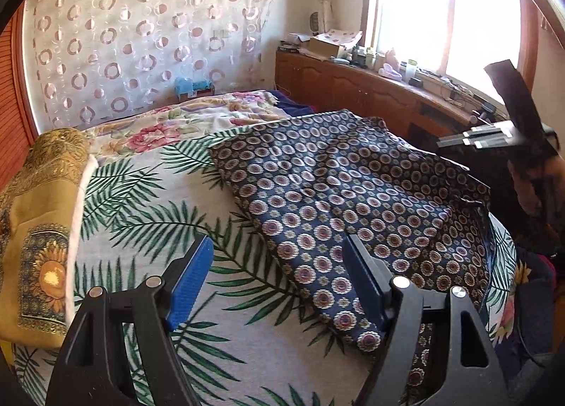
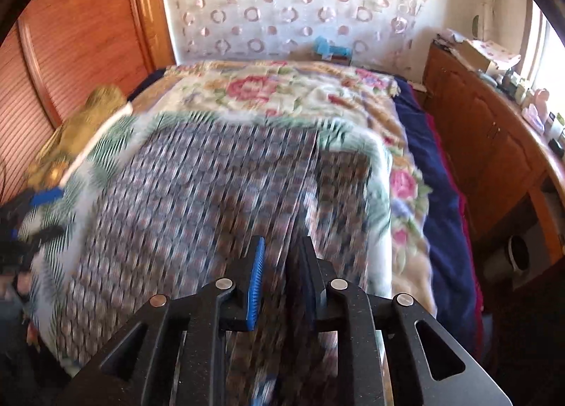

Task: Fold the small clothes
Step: 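Lower the folded edge onto the shirt and open the right gripper, then grasp the other shirt side with the right gripper and fold it inward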

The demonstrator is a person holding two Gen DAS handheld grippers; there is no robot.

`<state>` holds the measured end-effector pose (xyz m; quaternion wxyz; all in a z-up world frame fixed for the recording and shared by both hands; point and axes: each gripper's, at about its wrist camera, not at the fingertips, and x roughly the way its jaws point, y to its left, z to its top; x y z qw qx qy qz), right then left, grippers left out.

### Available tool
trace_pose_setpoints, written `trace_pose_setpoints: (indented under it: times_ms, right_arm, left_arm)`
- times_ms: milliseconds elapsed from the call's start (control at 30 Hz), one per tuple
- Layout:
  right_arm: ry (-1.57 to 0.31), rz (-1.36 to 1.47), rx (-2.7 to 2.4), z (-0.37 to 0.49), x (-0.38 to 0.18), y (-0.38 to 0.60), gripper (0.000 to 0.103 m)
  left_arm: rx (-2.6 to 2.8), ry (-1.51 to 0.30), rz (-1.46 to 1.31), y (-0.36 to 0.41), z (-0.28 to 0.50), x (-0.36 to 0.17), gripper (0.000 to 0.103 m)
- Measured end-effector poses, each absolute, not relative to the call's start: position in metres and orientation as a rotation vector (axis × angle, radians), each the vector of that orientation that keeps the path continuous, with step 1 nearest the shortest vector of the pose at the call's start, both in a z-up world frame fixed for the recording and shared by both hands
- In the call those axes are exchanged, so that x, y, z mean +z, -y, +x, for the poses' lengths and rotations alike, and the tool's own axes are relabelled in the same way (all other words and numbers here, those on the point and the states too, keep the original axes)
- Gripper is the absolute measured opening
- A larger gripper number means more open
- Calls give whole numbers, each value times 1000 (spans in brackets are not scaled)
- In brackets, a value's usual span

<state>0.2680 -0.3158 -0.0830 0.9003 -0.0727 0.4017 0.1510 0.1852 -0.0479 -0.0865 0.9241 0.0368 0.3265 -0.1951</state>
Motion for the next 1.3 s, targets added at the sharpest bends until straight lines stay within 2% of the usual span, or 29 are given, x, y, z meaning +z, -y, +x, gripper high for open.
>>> trace_pose_setpoints:
  times_ms: [367,467,500,733,1100,1167,1233,1300]
  right_arm:
    - [-984,-131,296,241,-128,328,21]
    - [-965,-133,299,237,-127,328,20]
    - [-955,-135,311,239,-130,323,4]
    - [-813,-118,269,206,-97,347,3]
    - [-879,-111,181,197,-112,377,3]
    - [-875,-96,179,209,-108,369,7]
    - [-843,-87,175,218,-96,369,21]
    - [-802,-81,181,225,-85,369,28]
  left_arm:
    - [-429,-664,79,59,175,-83,76]
    - [-428,-662,77,59,172,-82,76]
    - [-428,-662,75,59,172,-82,76]
    - [-439,-663,72,63,169,-82,76]
    - [-457,-688,91,73,174,-89,76]
    - [-453,-693,92,74,175,-90,76]
    - [-444,-690,91,74,177,-90,76]
    - [-436,-685,86,75,177,-89,76]
